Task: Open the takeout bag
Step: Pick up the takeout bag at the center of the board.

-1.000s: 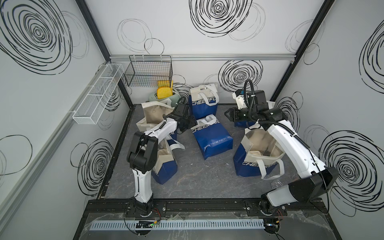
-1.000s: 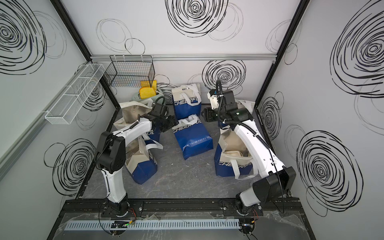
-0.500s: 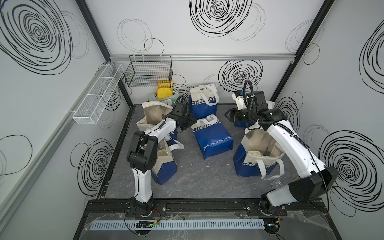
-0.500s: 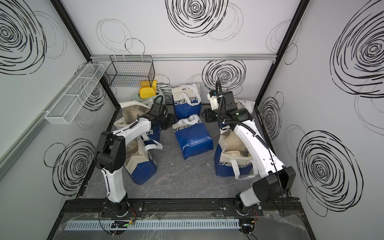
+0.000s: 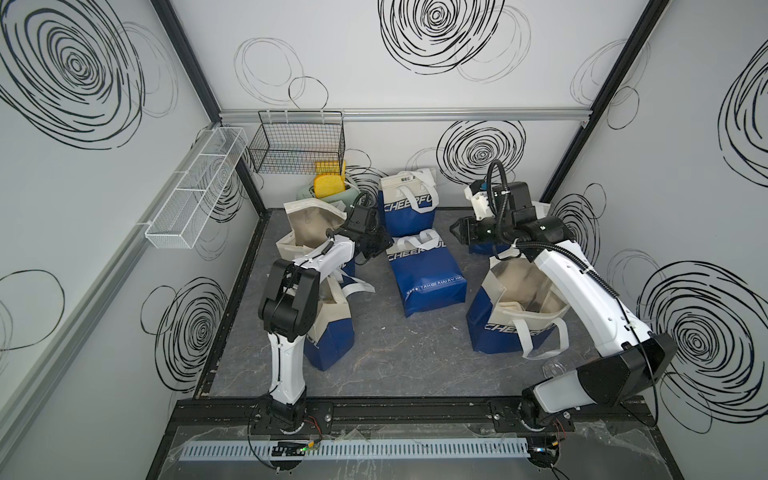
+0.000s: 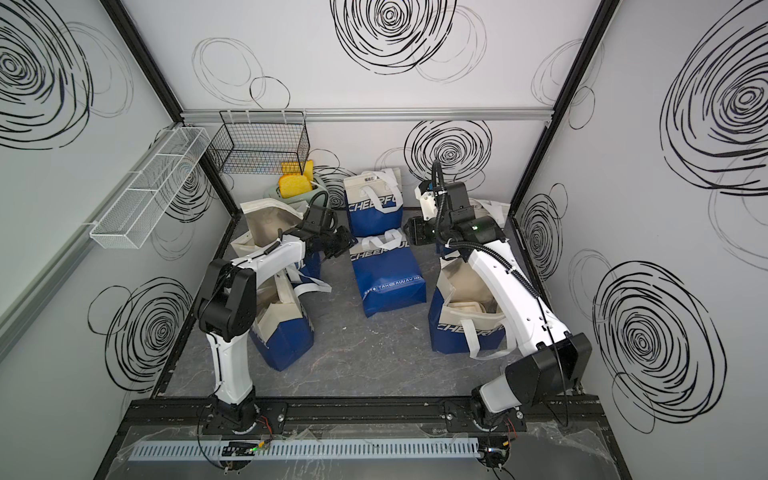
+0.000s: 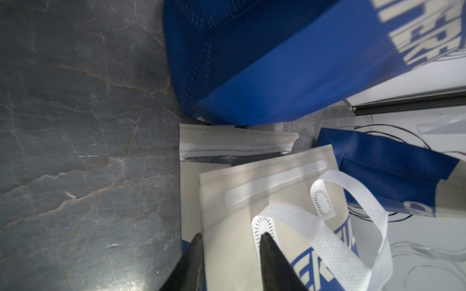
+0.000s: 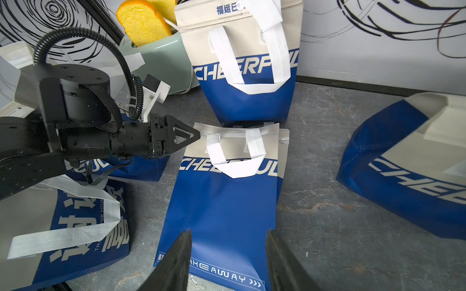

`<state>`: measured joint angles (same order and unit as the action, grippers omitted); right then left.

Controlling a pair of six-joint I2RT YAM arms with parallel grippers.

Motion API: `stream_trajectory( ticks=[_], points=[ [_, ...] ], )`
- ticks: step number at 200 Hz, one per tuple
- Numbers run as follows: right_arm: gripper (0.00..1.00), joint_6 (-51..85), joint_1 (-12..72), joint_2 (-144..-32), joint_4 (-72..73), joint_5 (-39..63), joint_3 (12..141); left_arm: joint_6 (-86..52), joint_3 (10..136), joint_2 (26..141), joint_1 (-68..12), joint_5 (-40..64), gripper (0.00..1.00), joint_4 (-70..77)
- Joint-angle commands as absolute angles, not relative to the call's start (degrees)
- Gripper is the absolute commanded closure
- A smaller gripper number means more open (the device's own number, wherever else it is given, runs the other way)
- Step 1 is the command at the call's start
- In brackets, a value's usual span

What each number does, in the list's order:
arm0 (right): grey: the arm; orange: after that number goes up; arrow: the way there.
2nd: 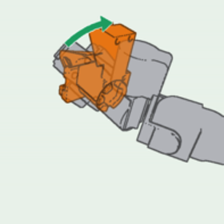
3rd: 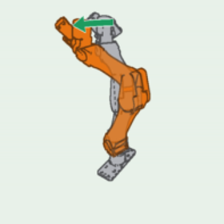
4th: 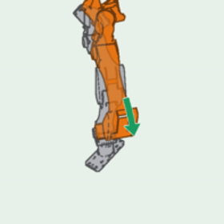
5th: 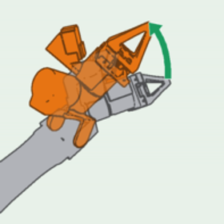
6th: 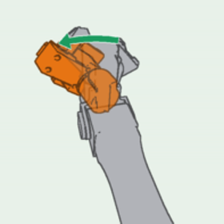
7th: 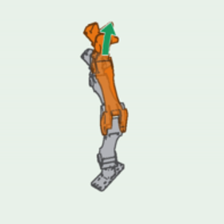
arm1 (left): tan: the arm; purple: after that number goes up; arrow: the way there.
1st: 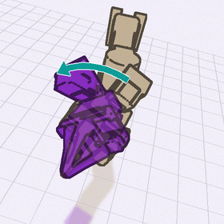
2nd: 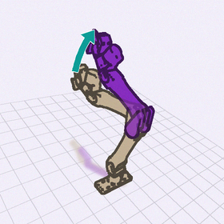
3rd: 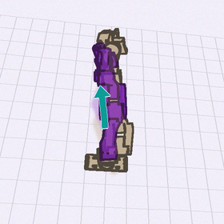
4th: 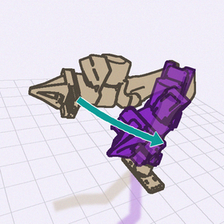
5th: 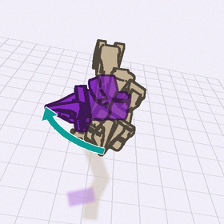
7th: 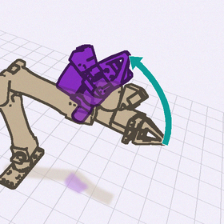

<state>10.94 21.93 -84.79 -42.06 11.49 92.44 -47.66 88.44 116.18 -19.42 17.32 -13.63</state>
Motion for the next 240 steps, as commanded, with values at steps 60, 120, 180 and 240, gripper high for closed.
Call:
stream_trajectory(
  ticks=[60, 120, 180, 240],
  points=[
    [0.49, 10.71, 21.80, -82.69, -43.49, 10.46, 92.29, -44.14, 88.34, 115.37, -19.68, 20.74, 1.00, -6.66],
    [0.49, 11.38, 21.77, -78.07, -40.29, 7.30, 89.09, -35.45, 79.03, 104.95, -21.58, 22.21, 1.00, 4.30],
    [0.49, 8.04, 21.97, -61.17, -23.27, 4.12, 73.66, -19.80, 59.77, 82.80, -25.98, 24.25, 1.00, 18.57],
    [0.49, 5.89, 22.06, -53.75, -20.84, 5.45, 69.82, -12.62, 46.47, 65.85, -35.94, 16.39, 1.00, 16.49]
  ],
)
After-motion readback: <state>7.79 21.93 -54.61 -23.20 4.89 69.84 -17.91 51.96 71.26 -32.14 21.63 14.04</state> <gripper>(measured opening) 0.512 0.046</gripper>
